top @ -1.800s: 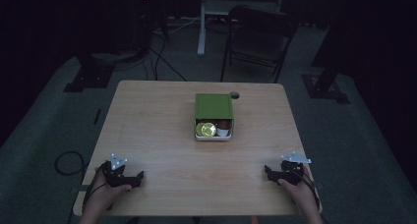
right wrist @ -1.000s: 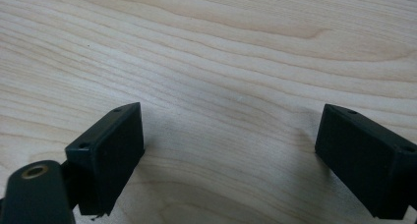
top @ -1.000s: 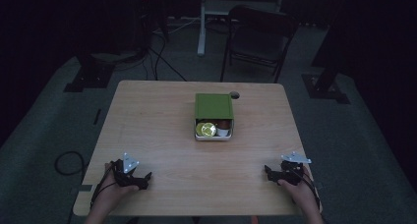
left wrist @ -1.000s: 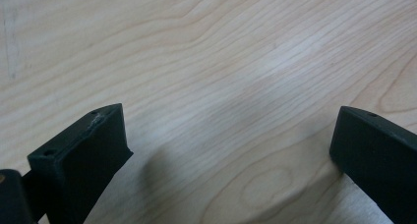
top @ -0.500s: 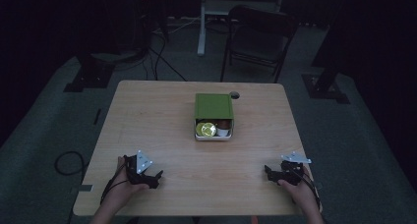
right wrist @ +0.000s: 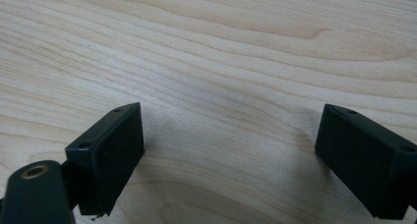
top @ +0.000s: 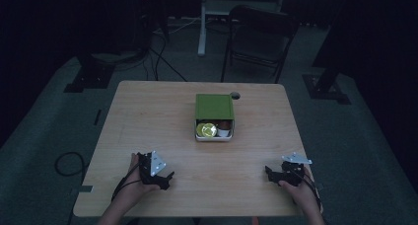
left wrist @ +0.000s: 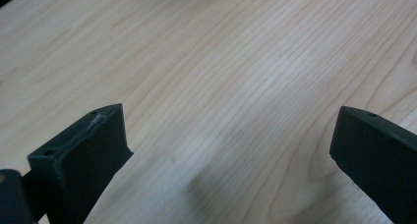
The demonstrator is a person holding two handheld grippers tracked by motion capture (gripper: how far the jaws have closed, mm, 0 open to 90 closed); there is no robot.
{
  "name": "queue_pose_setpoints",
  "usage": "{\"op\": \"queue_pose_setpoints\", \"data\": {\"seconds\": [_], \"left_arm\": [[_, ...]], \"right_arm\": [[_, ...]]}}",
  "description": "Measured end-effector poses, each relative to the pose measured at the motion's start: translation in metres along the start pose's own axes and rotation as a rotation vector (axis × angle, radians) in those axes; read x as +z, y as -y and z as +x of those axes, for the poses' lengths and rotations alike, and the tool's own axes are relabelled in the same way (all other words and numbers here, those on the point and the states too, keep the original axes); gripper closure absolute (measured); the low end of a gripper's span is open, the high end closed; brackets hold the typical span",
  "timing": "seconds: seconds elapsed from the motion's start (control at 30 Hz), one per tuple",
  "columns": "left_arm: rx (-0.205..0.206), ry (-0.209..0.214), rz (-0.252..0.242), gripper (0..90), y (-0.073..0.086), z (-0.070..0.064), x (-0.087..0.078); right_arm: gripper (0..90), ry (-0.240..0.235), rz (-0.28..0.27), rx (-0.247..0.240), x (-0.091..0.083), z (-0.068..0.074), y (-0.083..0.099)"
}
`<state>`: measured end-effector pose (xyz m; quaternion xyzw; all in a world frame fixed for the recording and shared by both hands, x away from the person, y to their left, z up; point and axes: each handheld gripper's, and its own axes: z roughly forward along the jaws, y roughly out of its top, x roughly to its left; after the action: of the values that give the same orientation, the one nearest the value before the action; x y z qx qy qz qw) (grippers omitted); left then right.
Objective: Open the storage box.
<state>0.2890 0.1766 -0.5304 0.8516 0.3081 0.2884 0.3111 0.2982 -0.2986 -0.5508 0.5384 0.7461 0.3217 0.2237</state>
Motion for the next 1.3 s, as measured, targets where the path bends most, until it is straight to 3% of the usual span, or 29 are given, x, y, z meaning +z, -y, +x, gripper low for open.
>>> {"op": "queue_pose_setpoints", "data": {"seconds": [0.37,0.6,0.8,1.3], "left_arm": [[0.111,0.004,-0.037,1.5,-0.018,-0.016,0.01],[0.162,0.009,-0.053,1.5,-0.028,-0.027,0.019],[0.25,-0.022,-0.073,1.5,-0.041,-0.035,0.025],[0.368,-0.017,-0.114,1.5,-0.068,-0.056,0.043]], "right_arm": [[10.6,0.0,0.0,-0.001,0.0,0.0,0.0],[10.6,0.0,0.0,-0.001,0.0,0.0,0.0],[10.6,0.0,0.0,0.0,0.0,0.0,0.0],[10.6,0.0,0.0,-0.001,0.0,0.0,0.0]]}}
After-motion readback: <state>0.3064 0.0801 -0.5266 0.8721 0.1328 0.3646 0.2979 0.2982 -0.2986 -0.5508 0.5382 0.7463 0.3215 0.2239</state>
